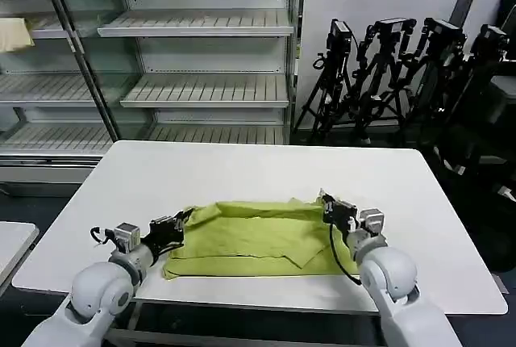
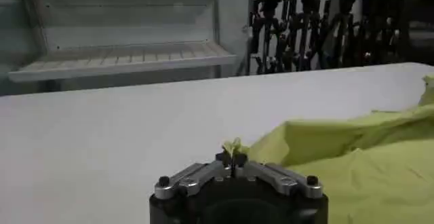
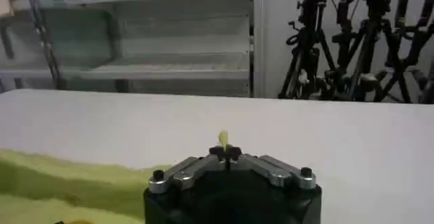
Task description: Fold and organize the clothes.
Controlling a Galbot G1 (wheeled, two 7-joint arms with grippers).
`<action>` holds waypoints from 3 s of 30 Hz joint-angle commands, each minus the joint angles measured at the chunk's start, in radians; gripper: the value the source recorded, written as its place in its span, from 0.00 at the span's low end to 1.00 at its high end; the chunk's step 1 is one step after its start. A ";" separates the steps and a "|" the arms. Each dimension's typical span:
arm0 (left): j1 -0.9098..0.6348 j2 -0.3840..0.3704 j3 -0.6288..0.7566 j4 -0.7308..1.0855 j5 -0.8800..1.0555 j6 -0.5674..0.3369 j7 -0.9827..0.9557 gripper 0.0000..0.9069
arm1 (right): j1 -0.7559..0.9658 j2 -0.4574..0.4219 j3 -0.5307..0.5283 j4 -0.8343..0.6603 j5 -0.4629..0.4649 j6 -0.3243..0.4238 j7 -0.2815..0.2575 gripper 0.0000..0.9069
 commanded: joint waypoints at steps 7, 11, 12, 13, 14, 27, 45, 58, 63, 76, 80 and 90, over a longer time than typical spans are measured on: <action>0.090 -0.005 -0.006 -0.049 0.090 -0.042 -0.004 0.01 | -0.120 -0.010 0.032 0.102 -0.032 0.013 -0.013 0.00; 0.117 -0.009 -0.012 -0.072 0.098 -0.053 -0.007 0.01 | -0.131 -0.008 0.026 0.103 -0.036 0.013 -0.017 0.00; 0.122 -0.007 -0.014 -0.077 0.098 -0.054 -0.007 0.01 | -0.130 -0.007 0.025 0.099 -0.037 0.013 -0.018 0.00; 0.124 -0.004 -0.015 -0.078 0.097 -0.054 -0.007 0.01 | -0.128 -0.006 0.025 0.093 -0.039 0.013 -0.018 0.00; 0.125 -0.002 -0.017 -0.079 0.097 -0.056 -0.007 0.01 | -0.126 -0.006 0.026 0.086 -0.041 0.014 -0.018 0.00; 0.080 0.011 -0.008 -0.024 0.074 -0.052 -0.002 0.01 | -0.122 -0.023 0.070 0.104 -0.024 0.000 -0.008 0.00; 0.161 0.036 -0.028 -0.117 0.064 0.027 -0.021 0.01 | -0.148 -0.007 0.074 0.107 -0.044 0.005 -0.034 0.00; 0.128 0.023 -0.057 -0.151 0.032 0.045 -0.126 1.00 | -0.220 -0.017 0.180 0.206 -0.044 -0.010 -0.031 1.00; 0.103 0.015 -0.036 -0.187 -0.040 0.062 -0.283 1.00 | -0.294 -0.019 0.250 0.281 -0.044 -0.006 -0.049 1.00; 0.222 -0.036 -0.016 -0.180 -0.128 0.062 -0.393 1.00 | -0.371 -0.007 0.315 0.363 -0.047 -0.003 -0.063 1.00; 0.211 -0.049 -0.009 -0.158 -0.161 0.062 -0.369 1.00 | -0.368 -0.003 0.313 0.343 -0.062 0.001 -0.065 1.00; 0.191 -0.064 0.009 -0.121 -0.177 0.054 -0.329 0.02 | -0.372 -0.001 0.320 0.332 -0.076 0.008 -0.065 1.00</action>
